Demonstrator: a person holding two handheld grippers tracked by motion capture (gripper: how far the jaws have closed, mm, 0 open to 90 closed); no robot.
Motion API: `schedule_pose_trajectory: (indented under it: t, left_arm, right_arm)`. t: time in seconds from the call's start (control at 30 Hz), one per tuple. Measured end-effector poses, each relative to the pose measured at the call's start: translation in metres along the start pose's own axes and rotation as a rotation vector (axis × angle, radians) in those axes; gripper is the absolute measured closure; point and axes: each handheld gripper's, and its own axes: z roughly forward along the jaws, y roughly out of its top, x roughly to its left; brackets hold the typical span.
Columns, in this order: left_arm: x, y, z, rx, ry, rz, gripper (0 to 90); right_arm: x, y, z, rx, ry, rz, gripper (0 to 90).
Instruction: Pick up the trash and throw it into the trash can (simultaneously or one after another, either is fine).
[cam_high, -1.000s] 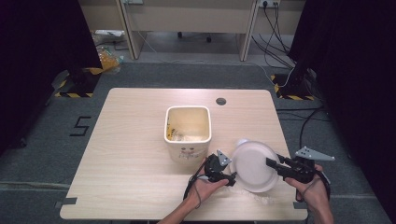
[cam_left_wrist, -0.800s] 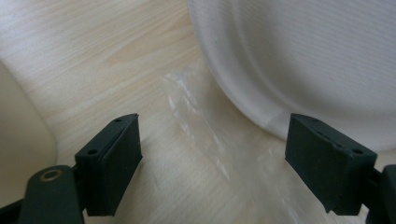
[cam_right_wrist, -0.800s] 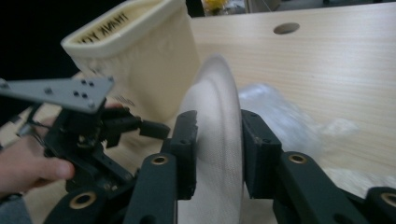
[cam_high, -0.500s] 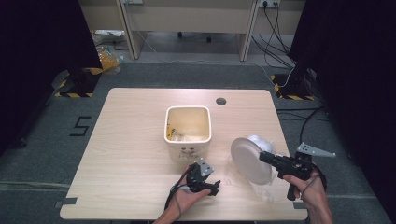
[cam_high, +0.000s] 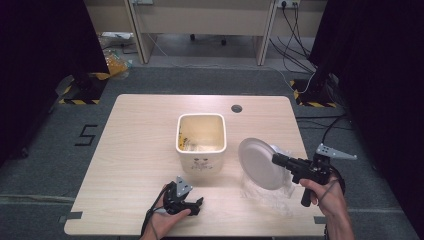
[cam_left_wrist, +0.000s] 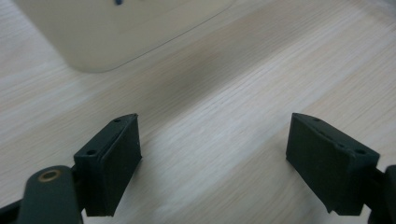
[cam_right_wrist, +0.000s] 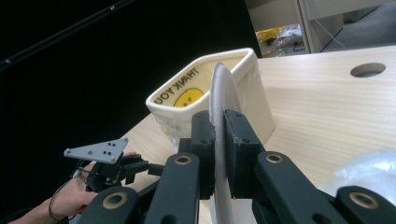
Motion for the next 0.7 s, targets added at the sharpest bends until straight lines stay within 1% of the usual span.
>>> schedule_pose_trajectory:
  t: [0.07,0.13,0.17,0.2,0.27,0.3,0.37,0.43,0.47,0.5,0.53,0.63,0.7]
  left_arm:
    - [0.003,-0.002,-0.003,0.004,0.005,0.004,17.4]
    - [0.005,-0.004,-0.005,0.000,0.009,0.012,17.1]
    - [0.006,-0.005,-0.005,-0.005,0.007,0.014,16.6]
    - [0.007,-0.007,-0.006,-0.011,0.001,0.007,16.6]
    - [0.010,-0.009,-0.006,-0.021,-0.004,0.000,15.6]
    - [0.011,-0.010,-0.007,-0.017,-0.009,0.004,15.3]
    - [0.012,-0.011,-0.008,-0.019,-0.014,0.002,15.1]
    - [0.012,-0.011,-0.008,-0.019,-0.014,-0.001,15.0]
    - [0.012,-0.011,-0.008,-0.015,-0.015,0.003,14.7]
    - [0.012,-0.011,-0.008,-0.015,-0.015,0.003,14.6]
    - [0.012,-0.011,-0.008,-0.017,-0.015,0.000,14.5]
    - [0.012,-0.011,-0.007,-0.021,-0.012,0.000,14.5]
    - [0.012,-0.011,-0.007,-0.021,-0.013,0.000,14.5]
  right_arm:
    - [0.000,0.002,0.000,-0.003,0.000,-0.002,83.2]
    - [-0.001,0.007,0.001,-0.011,-0.004,-0.005,83.2]
    - [-0.001,0.015,0.001,-0.023,-0.006,-0.009,83.2]
    - [-0.001,0.015,0.001,-0.023,-0.006,-0.009,83.2]
    - [0.000,0.021,0.001,-0.030,-0.007,-0.011,83.2]
    - [0.000,0.028,0.002,-0.041,-0.008,-0.015,83.2]
    - [0.001,0.037,0.003,-0.049,-0.005,-0.020,83.2]
    - [0.002,0.040,0.003,-0.051,-0.006,-0.025,83.2]
    - [0.004,0.050,0.004,-0.061,-0.009,-0.039,83.2]
    - [0.004,0.050,0.004,-0.061,-0.009,-0.039,83.2]
    - [0.006,0.057,0.006,-0.069,-0.006,-0.046,83.2]
    - [0.009,0.069,0.011,-0.076,0.006,-0.051,83.2]
    - [0.011,0.075,0.016,-0.075,0.024,-0.041,83.2]
